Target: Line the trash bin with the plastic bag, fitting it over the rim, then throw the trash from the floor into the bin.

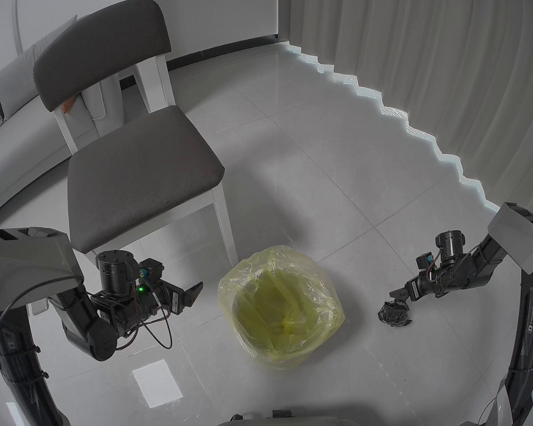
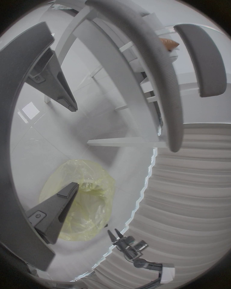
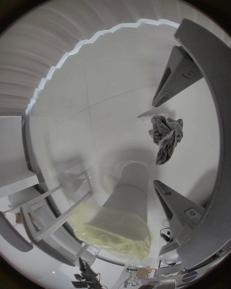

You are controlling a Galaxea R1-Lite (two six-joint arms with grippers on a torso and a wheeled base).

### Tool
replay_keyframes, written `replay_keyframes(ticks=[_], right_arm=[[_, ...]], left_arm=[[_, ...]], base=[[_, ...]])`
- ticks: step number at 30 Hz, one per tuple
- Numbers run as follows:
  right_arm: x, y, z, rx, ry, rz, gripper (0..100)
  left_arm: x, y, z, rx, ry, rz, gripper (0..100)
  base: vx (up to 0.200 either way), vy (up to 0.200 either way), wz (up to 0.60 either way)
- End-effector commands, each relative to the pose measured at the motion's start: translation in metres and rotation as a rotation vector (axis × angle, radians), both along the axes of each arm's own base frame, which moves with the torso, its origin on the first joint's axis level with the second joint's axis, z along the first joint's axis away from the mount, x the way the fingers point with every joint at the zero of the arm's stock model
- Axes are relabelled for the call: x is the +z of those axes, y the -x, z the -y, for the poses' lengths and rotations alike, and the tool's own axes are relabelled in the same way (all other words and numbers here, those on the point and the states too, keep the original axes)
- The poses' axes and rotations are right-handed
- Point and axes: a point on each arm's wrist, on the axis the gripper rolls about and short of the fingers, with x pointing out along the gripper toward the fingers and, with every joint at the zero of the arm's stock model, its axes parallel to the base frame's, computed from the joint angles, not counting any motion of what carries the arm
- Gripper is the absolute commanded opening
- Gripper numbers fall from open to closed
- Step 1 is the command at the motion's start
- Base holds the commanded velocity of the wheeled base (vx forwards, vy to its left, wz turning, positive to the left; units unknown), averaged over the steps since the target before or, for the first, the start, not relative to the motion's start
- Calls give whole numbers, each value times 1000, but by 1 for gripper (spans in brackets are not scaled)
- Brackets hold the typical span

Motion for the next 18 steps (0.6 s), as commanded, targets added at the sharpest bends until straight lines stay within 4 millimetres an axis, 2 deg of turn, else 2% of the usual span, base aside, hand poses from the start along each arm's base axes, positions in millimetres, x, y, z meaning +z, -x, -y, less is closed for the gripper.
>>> replay_keyframes(ticks=[1,8,18], right_arm=[[-30,-14,13,-5,21,-83,100],[-50,-25,3,39,35,-144,100],[-46,-39,-8,80,50,-215,100]], left_arm=[[11,21,-8,12,16,31,100],[4,36,-12,15,14,21,100],[4,33,-9,7,16,39,100]], base=[[0,0,0],[0,0,0],[0,0,0]])
